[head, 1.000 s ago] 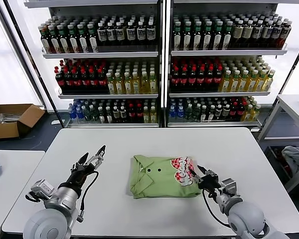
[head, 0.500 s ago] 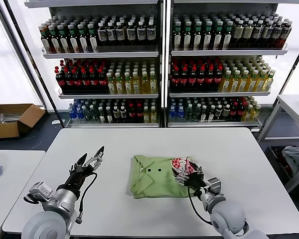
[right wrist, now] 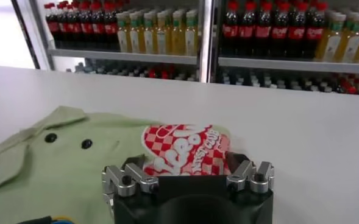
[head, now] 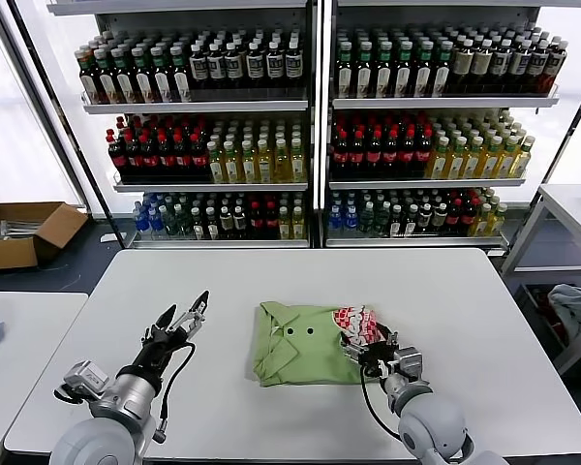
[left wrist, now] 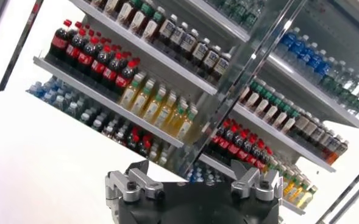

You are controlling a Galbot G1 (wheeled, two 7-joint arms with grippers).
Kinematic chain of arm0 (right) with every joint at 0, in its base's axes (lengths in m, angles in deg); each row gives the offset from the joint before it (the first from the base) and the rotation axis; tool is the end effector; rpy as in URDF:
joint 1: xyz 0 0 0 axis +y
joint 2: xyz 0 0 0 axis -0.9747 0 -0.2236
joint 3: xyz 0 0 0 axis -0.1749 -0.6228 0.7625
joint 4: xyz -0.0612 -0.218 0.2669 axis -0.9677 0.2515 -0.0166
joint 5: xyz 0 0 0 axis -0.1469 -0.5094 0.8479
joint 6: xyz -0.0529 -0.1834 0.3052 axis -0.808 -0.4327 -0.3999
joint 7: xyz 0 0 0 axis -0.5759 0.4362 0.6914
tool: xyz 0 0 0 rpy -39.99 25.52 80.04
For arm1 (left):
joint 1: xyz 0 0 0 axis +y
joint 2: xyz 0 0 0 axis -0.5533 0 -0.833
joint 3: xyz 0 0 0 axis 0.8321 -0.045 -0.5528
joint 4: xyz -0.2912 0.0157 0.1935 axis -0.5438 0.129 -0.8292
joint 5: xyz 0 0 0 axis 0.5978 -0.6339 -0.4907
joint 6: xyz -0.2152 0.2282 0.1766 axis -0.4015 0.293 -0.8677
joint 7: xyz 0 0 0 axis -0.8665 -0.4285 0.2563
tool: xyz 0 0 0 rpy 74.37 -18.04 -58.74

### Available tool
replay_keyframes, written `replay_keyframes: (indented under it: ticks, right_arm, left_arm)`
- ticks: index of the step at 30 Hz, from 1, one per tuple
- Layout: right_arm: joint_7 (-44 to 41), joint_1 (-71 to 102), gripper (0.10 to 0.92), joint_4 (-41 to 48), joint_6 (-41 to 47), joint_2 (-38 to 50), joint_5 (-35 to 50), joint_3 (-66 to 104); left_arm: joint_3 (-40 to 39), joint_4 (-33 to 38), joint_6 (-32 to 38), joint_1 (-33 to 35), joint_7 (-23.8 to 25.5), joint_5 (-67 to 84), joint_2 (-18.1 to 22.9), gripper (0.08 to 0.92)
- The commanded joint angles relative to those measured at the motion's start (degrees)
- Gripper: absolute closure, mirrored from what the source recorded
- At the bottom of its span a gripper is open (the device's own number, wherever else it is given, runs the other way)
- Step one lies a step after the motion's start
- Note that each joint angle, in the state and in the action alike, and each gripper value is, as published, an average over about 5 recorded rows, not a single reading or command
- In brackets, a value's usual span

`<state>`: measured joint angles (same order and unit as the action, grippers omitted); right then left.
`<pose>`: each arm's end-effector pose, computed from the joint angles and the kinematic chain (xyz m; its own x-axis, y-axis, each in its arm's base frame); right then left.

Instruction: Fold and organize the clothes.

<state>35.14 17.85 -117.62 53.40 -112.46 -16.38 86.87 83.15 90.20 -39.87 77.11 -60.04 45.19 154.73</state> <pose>0.2914 -0.0013 -0.2894 -0.8791 -0.2208 0.4224 -0.2457 0.9693 -0.0047 0.2251 0.0534 -0.2137 -0.9683 0.1933 0.1584 0.0778 0.8353 -0.5443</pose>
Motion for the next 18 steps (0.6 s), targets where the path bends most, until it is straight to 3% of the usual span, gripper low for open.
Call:
replay_keyframes:
  ticks: [1,9,18]
  right_arm:
    - [-0.3,1.7,0.203,-7.6,-5.6,0.7,1.7,5.8]
    - [-8.7,10.2,0.203,-9.5,-17.1,-0.5,-5.0,20.7]
    - [-18.0,24.7,0.203,-10.8,-26.8,-3.9,-4.7,30.0]
  left_arm:
    - [1.0,1.0,-0.1,0.8,1.3,-2.2,0.6,0.177]
    - [5.0,3.0,-1.0,4.1,9.2,-17.1,3.4,0.177]
    - [12.7,4.1,2.8,9.5,19.2,-28.5,9.1,0.177]
